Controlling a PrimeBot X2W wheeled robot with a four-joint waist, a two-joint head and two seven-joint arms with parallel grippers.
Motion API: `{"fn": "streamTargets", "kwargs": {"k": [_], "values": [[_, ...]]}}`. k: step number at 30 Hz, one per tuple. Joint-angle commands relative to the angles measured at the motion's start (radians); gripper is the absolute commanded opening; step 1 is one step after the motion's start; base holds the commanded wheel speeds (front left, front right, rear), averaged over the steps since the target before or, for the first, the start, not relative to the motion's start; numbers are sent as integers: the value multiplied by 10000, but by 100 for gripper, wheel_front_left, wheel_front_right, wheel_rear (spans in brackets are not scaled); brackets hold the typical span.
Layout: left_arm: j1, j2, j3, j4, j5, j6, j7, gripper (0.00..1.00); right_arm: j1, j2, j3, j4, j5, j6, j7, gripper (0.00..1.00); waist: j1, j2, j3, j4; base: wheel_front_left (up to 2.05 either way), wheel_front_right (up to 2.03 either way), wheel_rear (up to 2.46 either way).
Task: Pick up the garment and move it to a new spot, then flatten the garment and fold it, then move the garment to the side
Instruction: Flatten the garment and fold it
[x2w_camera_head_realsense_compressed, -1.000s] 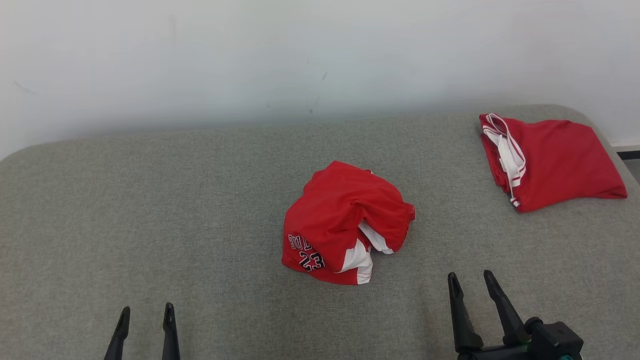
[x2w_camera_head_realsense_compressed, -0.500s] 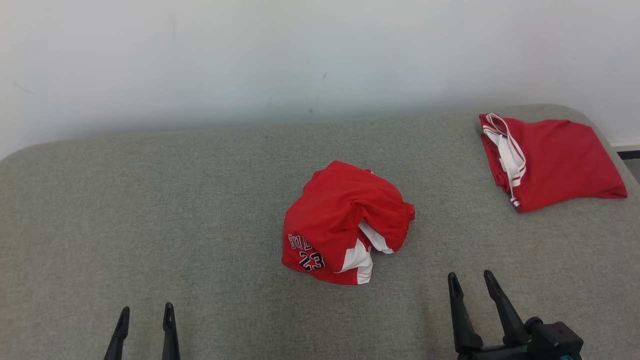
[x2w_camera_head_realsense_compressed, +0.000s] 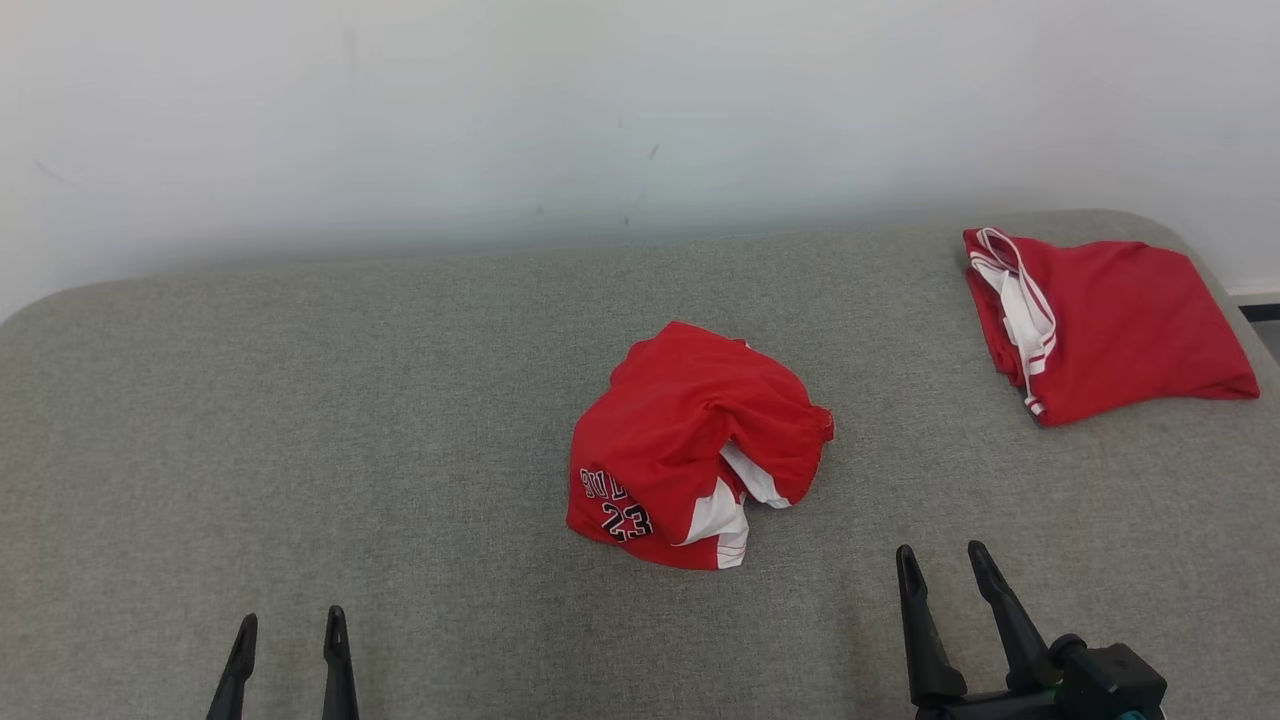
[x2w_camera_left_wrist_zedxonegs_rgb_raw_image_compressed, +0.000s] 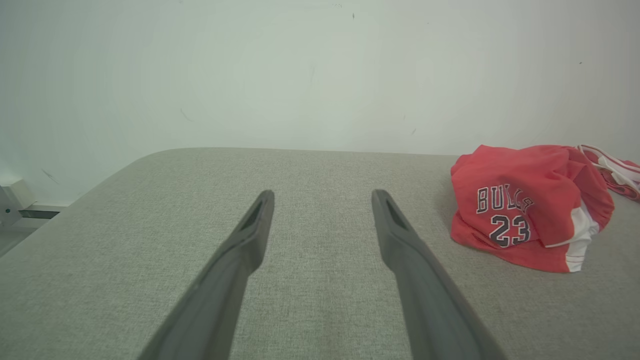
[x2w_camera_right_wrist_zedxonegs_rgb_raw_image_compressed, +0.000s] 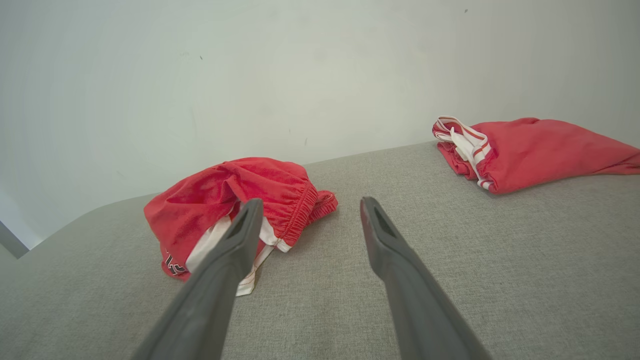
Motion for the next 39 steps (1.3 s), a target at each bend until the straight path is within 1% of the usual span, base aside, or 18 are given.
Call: {"fn": "streamTargets", "kwargs": {"k": [1, 11, 16, 20, 28, 34, 39], "values": [[9, -21, 23, -3, -121, 18, -31, 100, 57, 17, -7, 13, -99, -28, -3, 100, 0, -1, -7, 1, 0, 0, 0], [28, -21, 67, 14, -104, -2, -31, 100, 40, 17, 30, 27, -35, -28, -3, 100, 0, -1, -11, -22, 0, 0, 0], [-119, -21, 4, 47, -152, -28, -29, 100, -126, 15, 175, 50, -18, -28, -5, 100, 0, -1, 56, -313, 0, 0, 0], [-339, -22, -303, 185, -284, -111, -31, 100, -183, 17, 135, 47, -70, -28, -3, 100, 0, -1, 137, -721, 0, 0, 0], [-1059, -16, -1468, 875, -537, -348, -29, 100, -425, 18, 189, 6, 138, -28, -5, 100, 0, -1, 465, -1689, 0, 0, 0], [-1699, -10, -2435, 1973, -434, -489, -31, 100, -599, 17, 274, -11, 232, -28, -3, 100, 0, -1, 861, -2372, 0, 0, 0], [-2327, -6, -2957, 2884, -517, -501, -31, 100, -785, 18, 232, -77, 313, -28, -3, 100, 0, -1, 1273, -2984, 0, 0, 0]]}}
